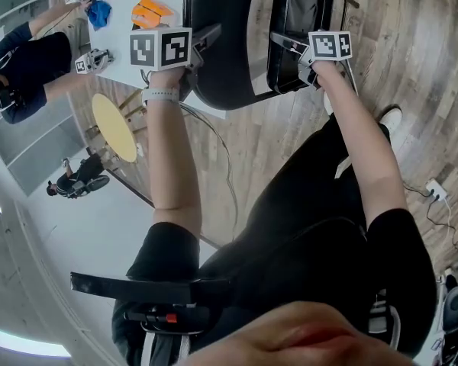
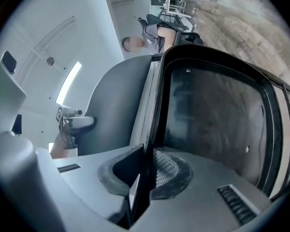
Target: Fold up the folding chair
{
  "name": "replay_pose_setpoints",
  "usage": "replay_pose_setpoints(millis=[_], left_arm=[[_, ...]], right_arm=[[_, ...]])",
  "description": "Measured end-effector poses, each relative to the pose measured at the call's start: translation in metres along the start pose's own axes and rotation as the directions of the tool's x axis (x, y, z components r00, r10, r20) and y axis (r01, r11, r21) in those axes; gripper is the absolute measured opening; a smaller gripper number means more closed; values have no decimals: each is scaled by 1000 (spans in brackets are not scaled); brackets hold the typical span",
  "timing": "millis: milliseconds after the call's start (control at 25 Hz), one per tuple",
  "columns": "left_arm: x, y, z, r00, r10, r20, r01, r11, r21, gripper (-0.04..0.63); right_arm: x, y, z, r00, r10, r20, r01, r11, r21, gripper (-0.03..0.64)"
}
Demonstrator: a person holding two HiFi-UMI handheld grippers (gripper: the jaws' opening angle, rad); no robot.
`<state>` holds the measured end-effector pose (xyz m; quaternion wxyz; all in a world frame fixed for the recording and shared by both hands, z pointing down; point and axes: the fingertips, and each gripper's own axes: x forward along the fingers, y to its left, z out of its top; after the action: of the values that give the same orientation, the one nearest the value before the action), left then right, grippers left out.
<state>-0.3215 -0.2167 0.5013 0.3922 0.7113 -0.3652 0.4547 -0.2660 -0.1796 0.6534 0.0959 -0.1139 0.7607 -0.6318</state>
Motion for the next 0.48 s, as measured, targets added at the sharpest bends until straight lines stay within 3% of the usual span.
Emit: replay_pose_setpoints(millis=[480], left_arm=[[4,16,-5,999,-32,13,32,999,-1,57]], right_arm=[[12,-6,-1,1000,-11,10,11,1000,-8,35]])
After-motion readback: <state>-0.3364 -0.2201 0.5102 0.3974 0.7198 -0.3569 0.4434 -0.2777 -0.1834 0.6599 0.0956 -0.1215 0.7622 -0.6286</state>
